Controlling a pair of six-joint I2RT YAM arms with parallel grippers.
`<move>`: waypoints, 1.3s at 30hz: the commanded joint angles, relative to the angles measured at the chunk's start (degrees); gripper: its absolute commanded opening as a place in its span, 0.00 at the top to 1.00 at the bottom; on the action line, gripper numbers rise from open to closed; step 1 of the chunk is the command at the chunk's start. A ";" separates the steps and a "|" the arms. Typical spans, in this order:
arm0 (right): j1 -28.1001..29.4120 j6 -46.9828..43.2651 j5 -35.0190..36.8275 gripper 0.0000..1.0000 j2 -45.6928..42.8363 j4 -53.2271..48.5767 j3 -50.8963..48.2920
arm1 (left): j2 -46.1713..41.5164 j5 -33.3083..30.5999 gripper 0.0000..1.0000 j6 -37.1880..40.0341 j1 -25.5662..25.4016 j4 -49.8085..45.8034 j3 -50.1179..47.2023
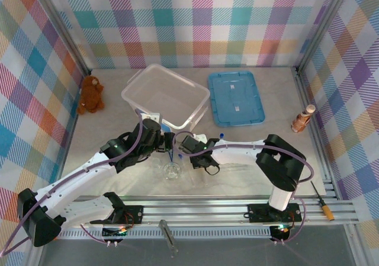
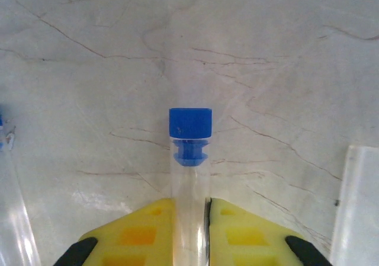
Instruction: Organize the chemistry lab equipment
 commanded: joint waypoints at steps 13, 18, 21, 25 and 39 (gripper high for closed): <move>2.86 -0.52 5.84 0.84 -20.70 -8.90 0.17 | -1.99 6.12 0.25 0.30 0.38 6.38 -0.82; 2.84 -1.45 7.68 0.83 -26.85 -9.98 1.54 | -1.16 10.76 0.25 0.16 0.38 9.95 -0.70; 1.46 -2.70 7.83 0.82 -29.16 -8.23 2.48 | 0.15 14.75 0.25 -0.03 0.33 12.45 -0.53; -4.46 -3.36 3.46 0.81 -30.26 -5.31 4.78 | 4.40 20.89 0.23 0.43 0.34 13.27 2.85; -18.53 1.41 -8.91 0.81 -33.02 5.07 4.54 | 10.78 35.43 0.23 -7.04 0.45 28.26 2.91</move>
